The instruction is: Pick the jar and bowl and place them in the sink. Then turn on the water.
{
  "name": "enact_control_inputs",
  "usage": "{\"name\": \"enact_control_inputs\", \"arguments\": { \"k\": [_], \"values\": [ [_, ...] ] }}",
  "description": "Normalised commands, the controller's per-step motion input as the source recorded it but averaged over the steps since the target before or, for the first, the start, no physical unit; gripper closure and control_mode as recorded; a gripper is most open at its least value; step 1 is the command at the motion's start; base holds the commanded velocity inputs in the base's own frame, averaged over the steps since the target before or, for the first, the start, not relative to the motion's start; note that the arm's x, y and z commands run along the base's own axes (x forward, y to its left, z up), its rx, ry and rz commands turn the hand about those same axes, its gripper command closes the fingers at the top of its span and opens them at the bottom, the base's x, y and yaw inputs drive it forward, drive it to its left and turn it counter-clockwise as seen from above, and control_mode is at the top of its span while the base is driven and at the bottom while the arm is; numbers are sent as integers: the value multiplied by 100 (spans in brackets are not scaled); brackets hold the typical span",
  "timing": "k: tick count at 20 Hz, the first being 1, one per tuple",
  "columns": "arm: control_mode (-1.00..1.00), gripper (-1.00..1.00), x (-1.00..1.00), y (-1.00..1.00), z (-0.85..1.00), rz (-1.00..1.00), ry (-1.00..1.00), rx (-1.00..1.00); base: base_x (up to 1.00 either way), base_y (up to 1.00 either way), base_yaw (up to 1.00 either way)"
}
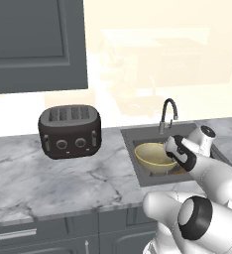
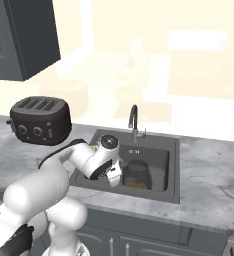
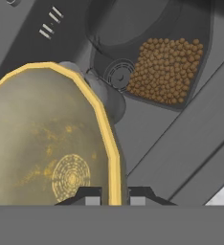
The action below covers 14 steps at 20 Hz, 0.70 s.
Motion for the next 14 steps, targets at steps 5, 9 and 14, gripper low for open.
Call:
{"name": "enact_control_inputs", "arguments": {
  "k": [5, 9, 14],
  "values": [
    [-100, 100, 0, 0, -23, -1, 0, 0, 0, 0, 0],
    [-100, 100, -1, 0, -28, -1, 0, 0, 0, 0, 0],
    [-100, 100, -3, 0, -9, 0, 0, 0, 0, 0, 0]
  ]
}}
